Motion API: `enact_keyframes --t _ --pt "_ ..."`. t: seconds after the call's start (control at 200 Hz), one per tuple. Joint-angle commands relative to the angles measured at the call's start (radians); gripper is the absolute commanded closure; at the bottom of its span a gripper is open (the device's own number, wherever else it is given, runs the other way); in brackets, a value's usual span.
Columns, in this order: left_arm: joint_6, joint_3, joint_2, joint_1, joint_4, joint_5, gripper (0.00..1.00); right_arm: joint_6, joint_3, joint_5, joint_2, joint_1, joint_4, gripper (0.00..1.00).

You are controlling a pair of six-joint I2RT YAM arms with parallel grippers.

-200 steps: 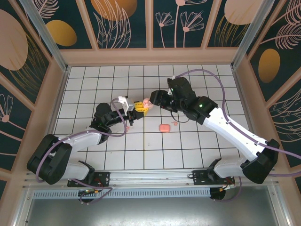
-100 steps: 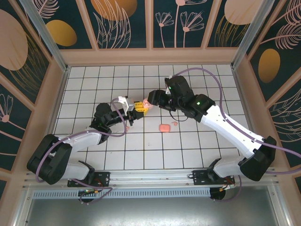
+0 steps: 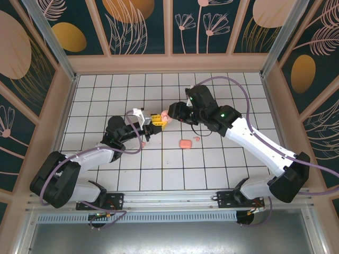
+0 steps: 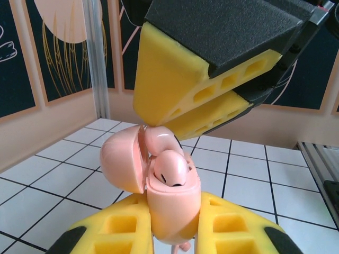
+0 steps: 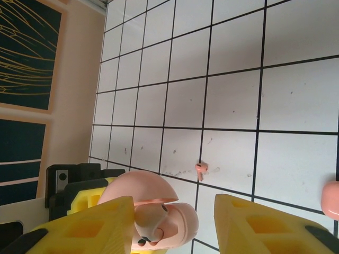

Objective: Insert wireless bluetooth earbuds into charging case

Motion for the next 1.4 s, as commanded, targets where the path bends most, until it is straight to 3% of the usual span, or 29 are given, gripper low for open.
enact_keyframes --t 0.0,0.25,0.4,0.681,1.396 --pt "0.020 0.009 -0.024 -0.006 0.038 0.012 0.90 -0.005 -0.025 0.000 0.004 -0.007 -0.036 0.58" --pt "0.020 0.009 -0.024 -0.004 0.037 0.012 0.90 -0.007 -0.031 -0.005 -0.001 -0.008 -0.053 0.59" --pt "0.017 0.009 -0.024 -0.005 0.037 0.018 0.90 -0.021 -0.021 0.000 -0.013 -0.018 -0.051 0.55" --pt "0.018 0.009 -0.027 -0.004 0.037 0.017 0.90 -0.027 -0.060 -0.055 -0.067 -0.036 0.034 0.53" --pt "0.011 0.015 -0.036 -0.005 0.045 0.021 0.90 -0.019 -0.152 -0.117 -0.056 -0.049 0.072 0.55"
